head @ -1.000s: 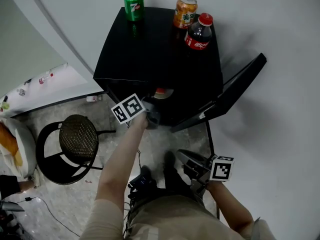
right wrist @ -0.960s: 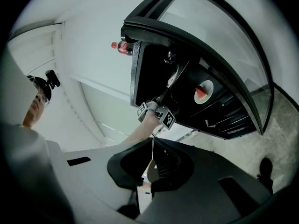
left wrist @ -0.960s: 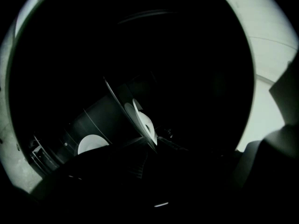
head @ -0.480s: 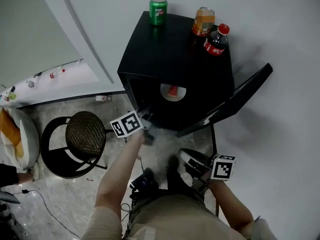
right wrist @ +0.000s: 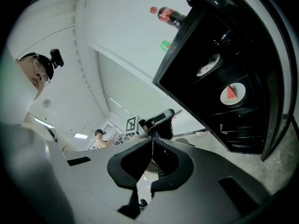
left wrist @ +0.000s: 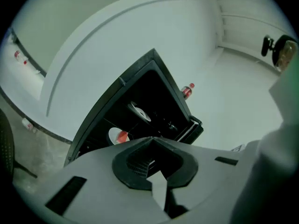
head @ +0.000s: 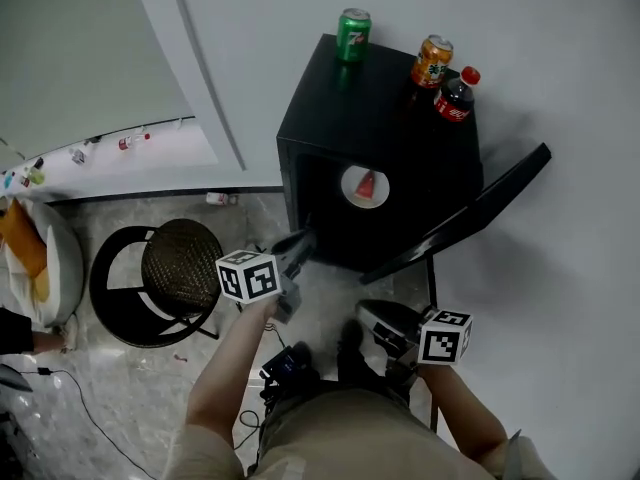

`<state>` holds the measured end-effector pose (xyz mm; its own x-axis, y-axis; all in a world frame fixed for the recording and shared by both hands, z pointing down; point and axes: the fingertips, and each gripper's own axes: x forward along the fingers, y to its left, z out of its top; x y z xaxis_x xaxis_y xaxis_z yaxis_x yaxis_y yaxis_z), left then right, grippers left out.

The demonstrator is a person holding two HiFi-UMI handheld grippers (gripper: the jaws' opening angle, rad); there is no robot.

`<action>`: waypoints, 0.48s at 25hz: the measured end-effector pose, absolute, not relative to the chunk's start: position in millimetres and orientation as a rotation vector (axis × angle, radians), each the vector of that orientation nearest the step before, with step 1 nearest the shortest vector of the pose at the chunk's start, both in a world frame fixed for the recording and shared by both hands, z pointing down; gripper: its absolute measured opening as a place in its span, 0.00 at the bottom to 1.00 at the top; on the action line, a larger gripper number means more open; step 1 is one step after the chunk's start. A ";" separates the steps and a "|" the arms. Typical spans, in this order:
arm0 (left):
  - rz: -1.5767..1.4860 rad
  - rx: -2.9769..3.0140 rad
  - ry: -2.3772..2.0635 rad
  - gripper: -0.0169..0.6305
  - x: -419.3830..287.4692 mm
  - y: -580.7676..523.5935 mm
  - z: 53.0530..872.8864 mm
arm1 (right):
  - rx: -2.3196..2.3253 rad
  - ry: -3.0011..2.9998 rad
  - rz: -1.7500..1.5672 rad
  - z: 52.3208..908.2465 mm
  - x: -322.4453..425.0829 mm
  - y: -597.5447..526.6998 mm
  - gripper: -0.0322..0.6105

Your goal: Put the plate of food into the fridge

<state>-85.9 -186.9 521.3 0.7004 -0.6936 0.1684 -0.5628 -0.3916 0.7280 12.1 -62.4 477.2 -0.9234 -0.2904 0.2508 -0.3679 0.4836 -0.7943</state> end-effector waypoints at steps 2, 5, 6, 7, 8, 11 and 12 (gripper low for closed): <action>-0.194 2.128 -0.948 0.04 -90.6 -170.7 515.3 | 0.561 -2.639 1.407 476.1 2.9 -54.5 0.08; -0.240 2.117 -0.934 0.04 -101.5 -148.7 510.1 | 0.532 -2.647 1.420 473.8 -9.9 -44.5 0.08; -0.255 2.111 -0.933 0.04 -105.2 -141.9 509.0 | 0.522 -2.651 1.420 472.6 -13.6 -42.1 0.08; -0.264 2.112 -0.934 0.04 -108.5 -135.2 507.2 | 0.513 -2.656 1.413 471.0 -17.3 -40.2 0.08; -0.266 2.122 -0.939 0.04 -111.5 -128.3 504.5 | 0.505 -2.662 1.403 469.3 -20.9 -38.7 0.08; -0.218 2.190 -0.961 0.04 -116.0 -106.1 495.6 | 0.473 -2.682 1.374 464.2 -31.4 -32.8 0.08; -0.196 2.213 -0.966 0.04 -116.5 -98.7 492.7 | 0.463 -2.690 1.362 462.6 -34.7 -30.3 0.08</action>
<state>-116.5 -98.7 492.7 0.7099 -0.6916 0.1330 -0.5851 -0.4740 0.6580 -34.7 -30.3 462.6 -0.9498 -0.2262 0.2159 -0.3080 0.5562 -0.7718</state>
